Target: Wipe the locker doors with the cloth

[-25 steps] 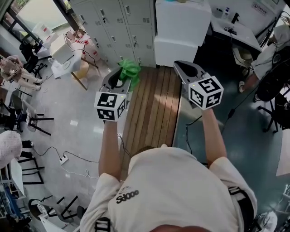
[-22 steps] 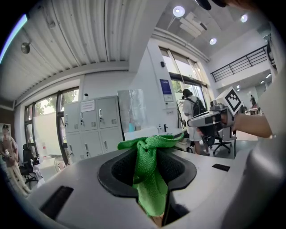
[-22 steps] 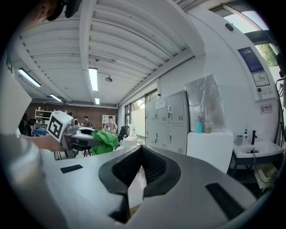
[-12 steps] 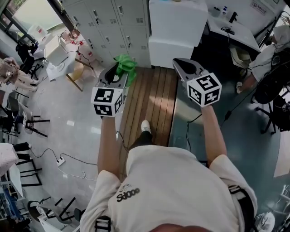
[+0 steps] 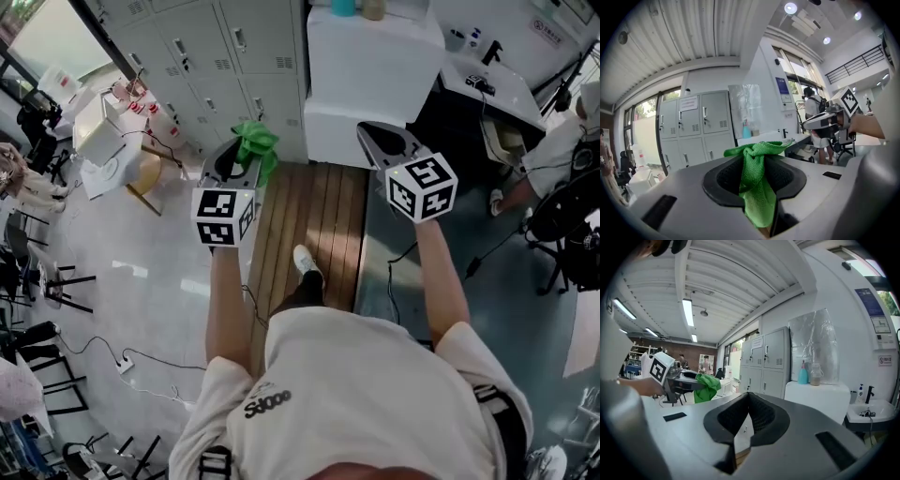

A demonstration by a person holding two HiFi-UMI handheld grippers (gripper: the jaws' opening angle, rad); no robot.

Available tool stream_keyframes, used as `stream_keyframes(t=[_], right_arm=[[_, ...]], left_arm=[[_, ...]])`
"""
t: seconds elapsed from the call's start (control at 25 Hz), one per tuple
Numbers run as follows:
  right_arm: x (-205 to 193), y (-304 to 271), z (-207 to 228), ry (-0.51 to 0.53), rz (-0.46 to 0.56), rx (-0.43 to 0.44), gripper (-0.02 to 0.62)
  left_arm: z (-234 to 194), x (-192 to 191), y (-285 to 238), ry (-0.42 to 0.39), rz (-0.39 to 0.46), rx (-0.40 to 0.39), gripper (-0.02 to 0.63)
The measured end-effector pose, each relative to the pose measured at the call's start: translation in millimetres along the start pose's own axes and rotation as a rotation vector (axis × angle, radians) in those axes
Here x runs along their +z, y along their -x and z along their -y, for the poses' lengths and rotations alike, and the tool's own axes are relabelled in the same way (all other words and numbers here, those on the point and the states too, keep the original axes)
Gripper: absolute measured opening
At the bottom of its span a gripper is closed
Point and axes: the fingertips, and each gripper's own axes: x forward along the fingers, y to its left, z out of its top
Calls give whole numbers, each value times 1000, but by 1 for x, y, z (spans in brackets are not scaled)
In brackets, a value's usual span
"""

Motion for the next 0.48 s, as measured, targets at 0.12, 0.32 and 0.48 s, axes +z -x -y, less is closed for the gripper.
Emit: stream_keyframes(t=[0.12,0.32,0.48], right_arm=[[8,-62,39,-8,-20,-14,9],[28,-162,90,5,-54,-5,9],[37,-215,124,-7,-44,-32,9]], left_arm=[[-44,3,-59,13,-9,-17,138],[-119,16,-151,32,-1,-37,138],[-159,16,-203,47,-1,-49,138]])
